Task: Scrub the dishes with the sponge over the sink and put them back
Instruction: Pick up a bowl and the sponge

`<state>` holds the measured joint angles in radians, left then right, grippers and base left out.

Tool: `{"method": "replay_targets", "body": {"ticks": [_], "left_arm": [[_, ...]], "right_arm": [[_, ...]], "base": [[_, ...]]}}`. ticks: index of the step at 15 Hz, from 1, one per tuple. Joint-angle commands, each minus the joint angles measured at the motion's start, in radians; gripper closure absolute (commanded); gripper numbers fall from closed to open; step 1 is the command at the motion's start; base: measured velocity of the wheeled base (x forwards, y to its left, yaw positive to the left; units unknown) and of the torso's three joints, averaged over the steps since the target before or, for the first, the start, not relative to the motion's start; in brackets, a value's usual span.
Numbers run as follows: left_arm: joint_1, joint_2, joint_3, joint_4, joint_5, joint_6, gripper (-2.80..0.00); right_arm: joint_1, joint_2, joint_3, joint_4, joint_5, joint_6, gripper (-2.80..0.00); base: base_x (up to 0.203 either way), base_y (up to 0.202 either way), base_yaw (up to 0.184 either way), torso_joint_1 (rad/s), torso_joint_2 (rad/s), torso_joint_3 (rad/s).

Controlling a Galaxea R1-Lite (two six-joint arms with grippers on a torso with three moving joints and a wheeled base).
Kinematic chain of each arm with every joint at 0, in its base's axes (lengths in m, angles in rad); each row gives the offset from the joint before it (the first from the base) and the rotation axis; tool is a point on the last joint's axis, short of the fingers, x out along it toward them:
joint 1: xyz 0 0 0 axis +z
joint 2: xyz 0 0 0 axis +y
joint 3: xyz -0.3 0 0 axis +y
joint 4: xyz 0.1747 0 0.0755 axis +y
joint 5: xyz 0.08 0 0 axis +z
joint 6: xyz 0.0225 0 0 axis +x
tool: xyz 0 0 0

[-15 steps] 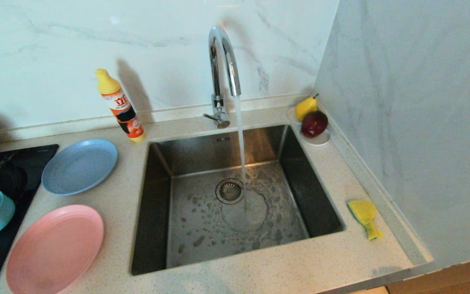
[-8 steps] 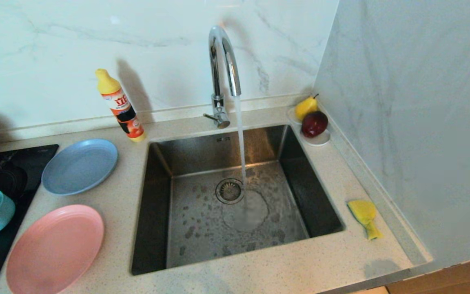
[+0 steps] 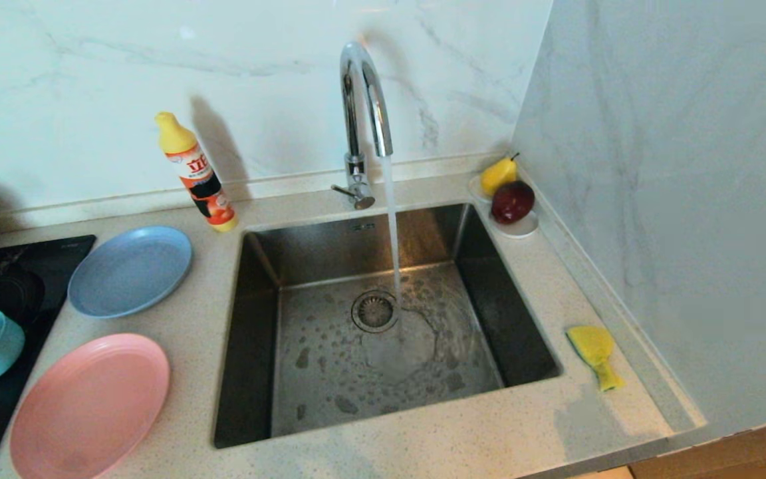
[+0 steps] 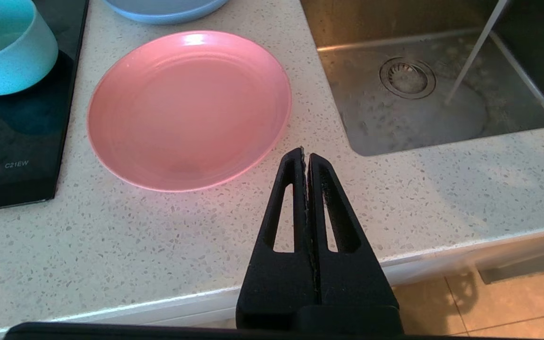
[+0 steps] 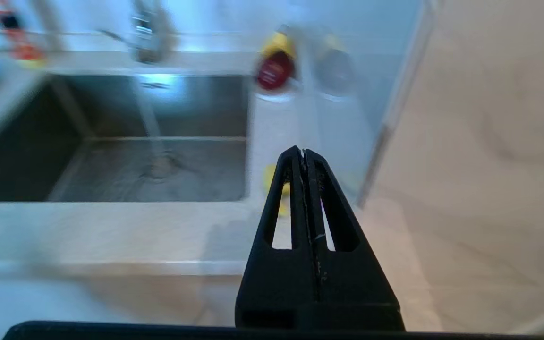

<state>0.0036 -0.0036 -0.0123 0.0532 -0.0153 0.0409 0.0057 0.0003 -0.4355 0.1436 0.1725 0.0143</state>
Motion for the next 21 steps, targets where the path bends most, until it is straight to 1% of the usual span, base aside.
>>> {"method": "replay_targets", "body": {"ticks": [1,3,6,8,12,14,17,18,21], "left_arm": [[-0.001,0.004,0.0,0.0,0.0,0.0,0.0],[0.0,0.004,0.0,0.0,0.0,0.0,0.0],[0.0,0.004,0.0,0.0,0.0,0.0,0.0],[-0.001,0.004,0.0,0.0,0.0,0.0,0.0],[0.0,0.004,0.0,0.0,0.0,0.0,0.0],[0.001,0.004,0.0,0.0,0.0,0.0,0.0],[-0.001,0.004,0.0,0.0,0.0,0.0,0.0],[0.0,0.004,0.0,0.0,0.0,0.0,0.0],[0.001,0.004,0.0,0.0,0.0,0.0,0.0]], "right_arm": [[0.0,0.023,-0.127,0.085,0.079,0.001,0.0],[0.0,0.096,-0.192,0.117,0.134,0.001,0.0],[0.004,0.238,-0.262,0.123,0.167,0.001,0.0],[0.006,0.332,-0.333,0.125,0.197,0.001,0.0],[0.007,0.478,-0.42,0.126,0.244,-0.009,0.0],[0.009,0.524,-0.459,0.13,0.279,-0.042,0.0],[0.009,0.555,-0.524,0.189,0.369,-0.047,0.0],[0.007,0.569,-0.53,0.198,0.387,-0.049,0.0],[0.004,0.644,-0.533,0.199,0.396,-0.086,0.0]], "base": [[0.0,0.0,0.0,0.0,0.0,0.0],[0.0,0.0,0.0,0.0,0.0,0.0],[0.0,0.0,0.0,0.0,0.0,0.0],[0.0,0.0,0.0,0.0,0.0,0.0],[0.0,0.0,0.0,0.0,0.0,0.0],[0.0,0.0,0.0,0.0,0.0,0.0],[0.0,0.0,0.0,0.0,0.0,0.0],[0.0,0.0,0.0,0.0,0.0,0.0],[0.0,0.0,0.0,0.0,0.0,0.0]]}}
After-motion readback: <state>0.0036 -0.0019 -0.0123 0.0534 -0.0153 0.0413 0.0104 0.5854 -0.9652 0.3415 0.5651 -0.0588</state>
